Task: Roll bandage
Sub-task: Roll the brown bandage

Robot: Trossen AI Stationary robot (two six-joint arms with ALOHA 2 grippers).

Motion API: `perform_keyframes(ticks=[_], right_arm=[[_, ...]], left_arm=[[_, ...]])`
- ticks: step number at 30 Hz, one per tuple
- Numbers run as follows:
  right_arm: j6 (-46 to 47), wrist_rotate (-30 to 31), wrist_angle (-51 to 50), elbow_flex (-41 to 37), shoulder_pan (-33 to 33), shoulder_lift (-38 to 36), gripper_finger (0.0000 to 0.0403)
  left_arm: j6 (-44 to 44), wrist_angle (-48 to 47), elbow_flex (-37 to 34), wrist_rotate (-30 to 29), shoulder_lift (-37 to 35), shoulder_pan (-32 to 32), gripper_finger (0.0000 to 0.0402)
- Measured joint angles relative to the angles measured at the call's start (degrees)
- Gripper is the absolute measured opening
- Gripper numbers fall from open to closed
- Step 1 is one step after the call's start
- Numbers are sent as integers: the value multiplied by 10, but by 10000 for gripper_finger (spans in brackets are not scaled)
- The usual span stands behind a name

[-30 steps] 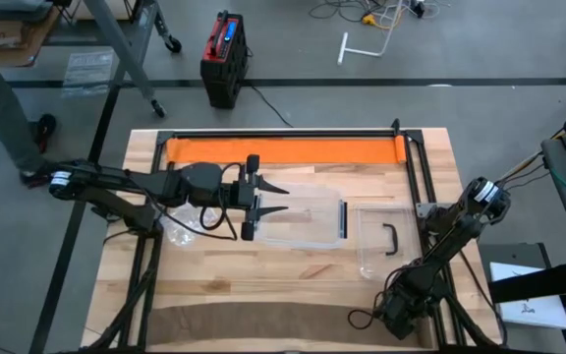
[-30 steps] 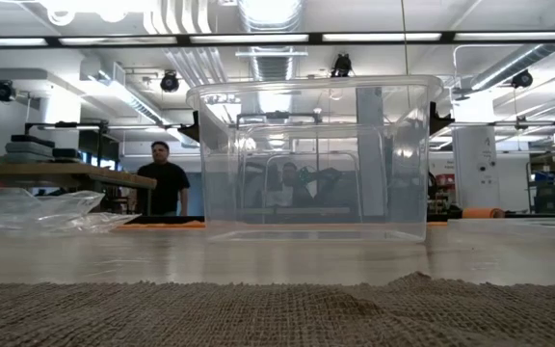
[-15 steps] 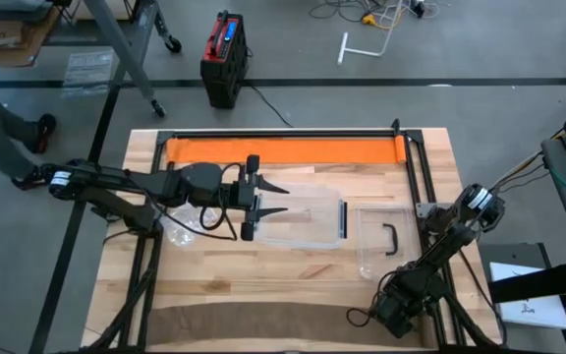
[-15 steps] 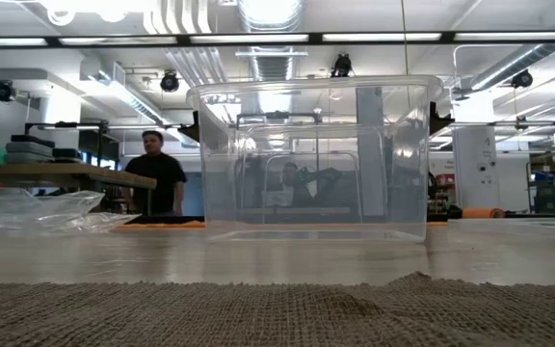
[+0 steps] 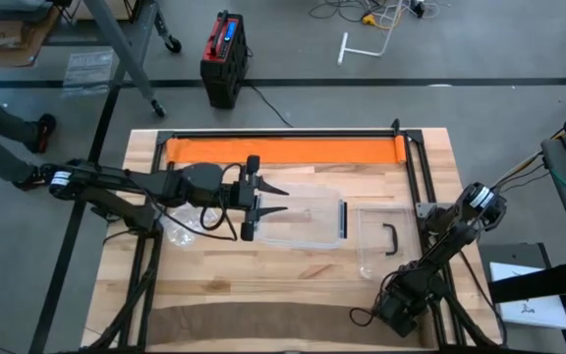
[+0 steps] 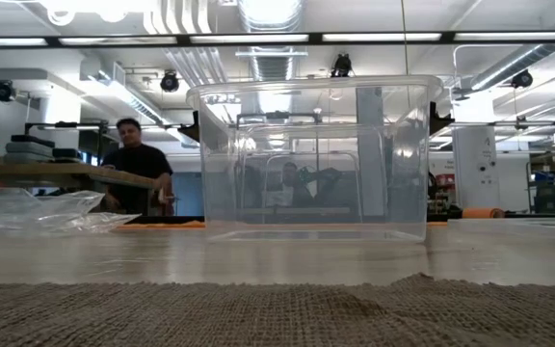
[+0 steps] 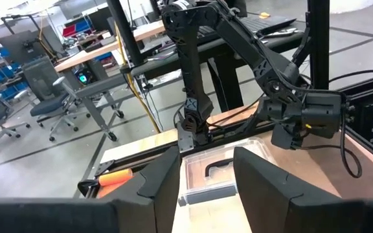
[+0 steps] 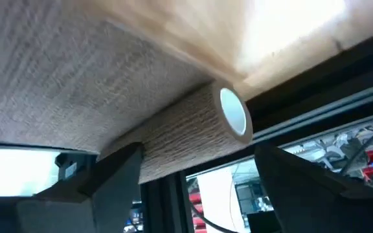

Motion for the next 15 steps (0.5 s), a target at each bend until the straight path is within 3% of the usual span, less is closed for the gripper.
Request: perform_keyframes(ticks=[5,15], right_arm=[[-9,3,17,-1,-1,4,310],[-17,31,56,11,-15,4,290]], left_arm=[[0,-1,0,-2,0,0,141],[0,-11,0,-2,0,0,161]])
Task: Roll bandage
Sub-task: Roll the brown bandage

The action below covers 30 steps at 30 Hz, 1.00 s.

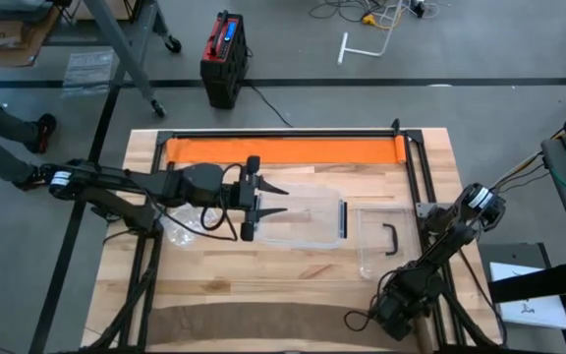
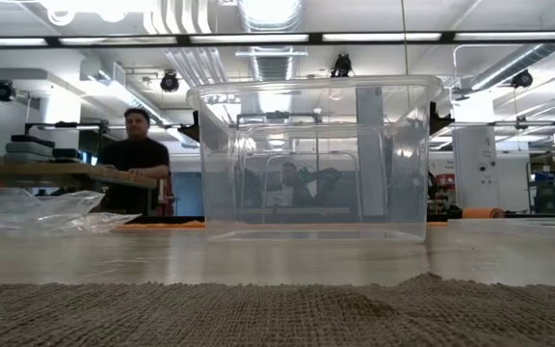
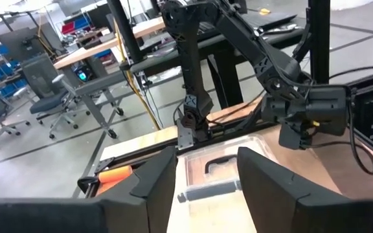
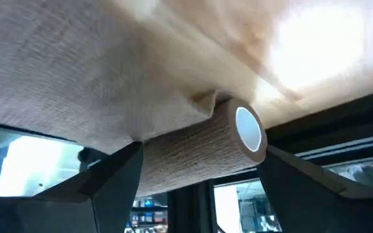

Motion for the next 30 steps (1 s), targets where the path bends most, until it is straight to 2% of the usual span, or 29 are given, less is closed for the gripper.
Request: perform_keyframes(ticks=[11,26,30], right_arm=[[26,6,3,-1,-3,3,292],[19,-7,0,-10,-3,5,212],[8,-17,0,-10,-1,-1,206]], left_arm=[[0,-10,0,0,-2,0,160],[0,-13,0,0,-2,0,135],[0,-14,0,0,-2,0,136]])
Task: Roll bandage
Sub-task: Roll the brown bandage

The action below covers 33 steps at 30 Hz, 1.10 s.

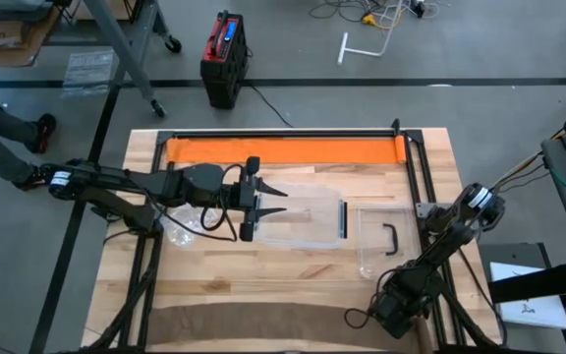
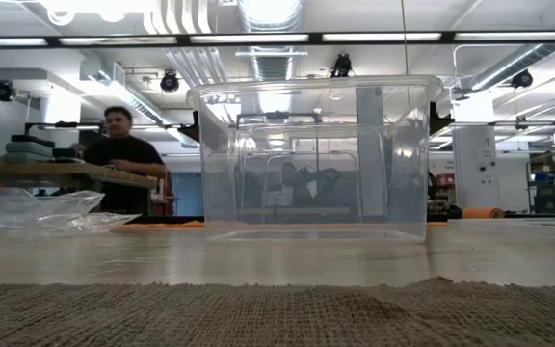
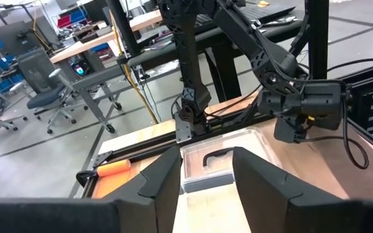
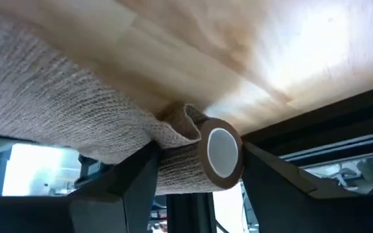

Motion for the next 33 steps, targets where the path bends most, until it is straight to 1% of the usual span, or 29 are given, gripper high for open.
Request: perform_keyframes(ticks=[3,10,14,19,24,28,33], right_arm=[[-5,4,1,0,0,-8,219],[-19,1,1,0,0,-11,272],[-22,0,2,-1,0,-10,282],[-19,0,15,-9,0,-10,261],[0,4,70,-20,0,-10,230],[7,7,68,-24,0,-10,211],[-4,16,66,-23,0,-10,187]], left_arm=[[0,0,0,0,0,0,141],[0,-5,0,0,0,0,158],[0,-7,0,0,0,0,165],[0,-8,0,0,0,0,166],[0,-16,0,0,-2,0,157],[0,-30,0,0,-9,0,149],[-12,-73,0,-7,-28,0,137]])
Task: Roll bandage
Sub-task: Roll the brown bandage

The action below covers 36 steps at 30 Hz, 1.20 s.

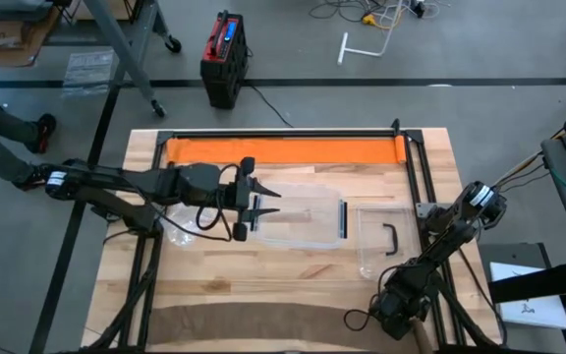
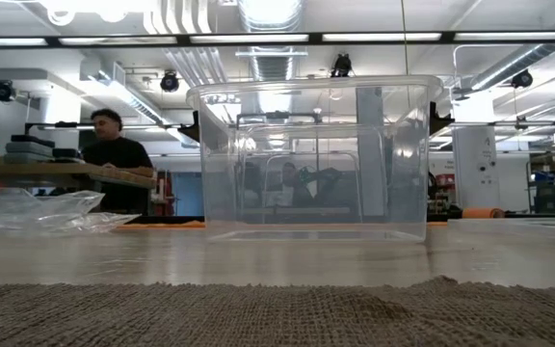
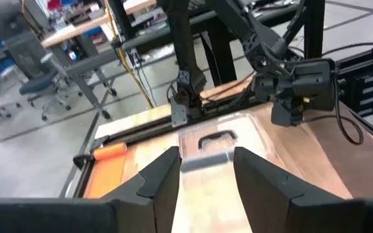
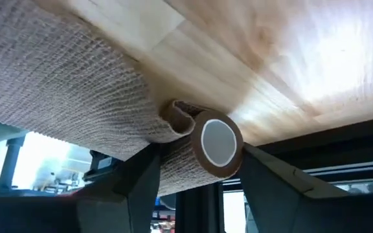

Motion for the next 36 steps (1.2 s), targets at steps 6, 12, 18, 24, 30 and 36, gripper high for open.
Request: perform_keyframes(ticks=[6,12,18,24,30,36], right_arm=[[-4,7,-4,3,0,-9,144],[20,38,-39,4,-3,-57,114],[56,80,-108,4,-3,-124,110],[83,208,-239,41,-3,-205,105],[65,452,-397,142,-2,-239,97],[-92,689,-483,245,-2,-190,96]], left_arm=[[-40,-51,0,-92,-24,0,120],[-48,-58,0,-104,-26,0,114],[-47,-58,0,-104,-25,1,114],[-51,-21,-5,-133,-25,7,114],[-41,109,-67,-117,-43,20,114],[-53,216,-110,0,-71,23,127]])
